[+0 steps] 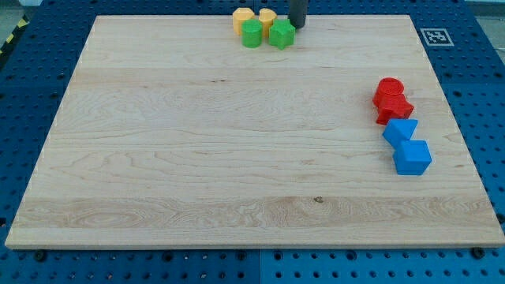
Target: Push green star to the bottom of green circle
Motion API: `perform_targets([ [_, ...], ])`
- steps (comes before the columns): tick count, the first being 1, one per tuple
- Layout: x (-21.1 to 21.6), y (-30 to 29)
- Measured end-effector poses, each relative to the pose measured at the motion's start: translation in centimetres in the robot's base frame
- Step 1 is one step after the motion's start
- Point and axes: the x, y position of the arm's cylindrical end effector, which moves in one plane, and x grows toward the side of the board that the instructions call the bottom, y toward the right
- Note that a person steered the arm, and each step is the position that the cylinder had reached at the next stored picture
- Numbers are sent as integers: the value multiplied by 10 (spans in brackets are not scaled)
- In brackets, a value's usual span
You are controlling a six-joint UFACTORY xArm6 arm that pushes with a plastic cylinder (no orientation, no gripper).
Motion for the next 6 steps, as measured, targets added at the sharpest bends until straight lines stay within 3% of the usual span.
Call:
perform_targets([
  [2, 32, -30],
  [4, 44, 8],
  [6, 53, 8],
])
